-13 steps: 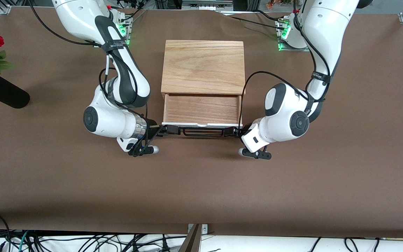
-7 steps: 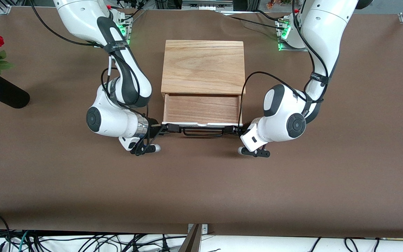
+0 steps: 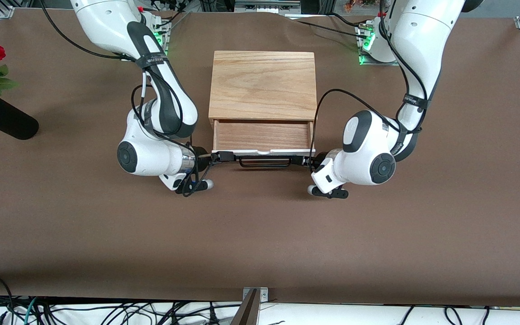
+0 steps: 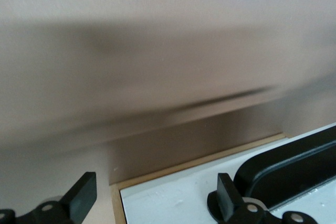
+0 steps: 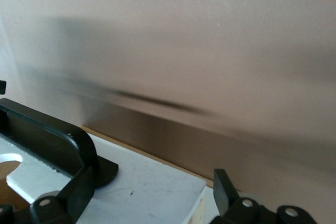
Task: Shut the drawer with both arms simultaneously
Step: 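Push the white drawer front into the box with both grippers together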
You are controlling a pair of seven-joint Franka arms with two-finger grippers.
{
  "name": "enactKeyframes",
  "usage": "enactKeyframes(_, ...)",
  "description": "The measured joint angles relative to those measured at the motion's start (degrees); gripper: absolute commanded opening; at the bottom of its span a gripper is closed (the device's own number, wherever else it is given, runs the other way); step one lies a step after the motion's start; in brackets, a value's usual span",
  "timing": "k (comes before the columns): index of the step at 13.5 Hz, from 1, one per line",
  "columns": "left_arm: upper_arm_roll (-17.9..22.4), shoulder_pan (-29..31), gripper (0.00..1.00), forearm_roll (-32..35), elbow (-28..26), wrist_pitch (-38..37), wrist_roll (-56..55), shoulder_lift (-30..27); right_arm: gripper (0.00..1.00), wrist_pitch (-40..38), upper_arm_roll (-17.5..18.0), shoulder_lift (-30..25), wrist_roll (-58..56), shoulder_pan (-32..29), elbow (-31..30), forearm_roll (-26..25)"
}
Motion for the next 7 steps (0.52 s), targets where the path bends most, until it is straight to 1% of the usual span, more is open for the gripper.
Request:
enactKeyframes(2, 0.0, 0.0, 1.00, -0.1, -0.1, -3.5, 0.0, 0.1, 1.00, -4.1, -0.2, -0.2, -0.5, 0.0, -0.5, 0.0)
enactKeyframes(7, 0.0, 0.0, 1.00, -0.1, -0.9, -8.5, 0.2, 0.1, 1.00, -13.7, -1.2, -0.3, -0.6, -0.1, -1.4, 0.0)
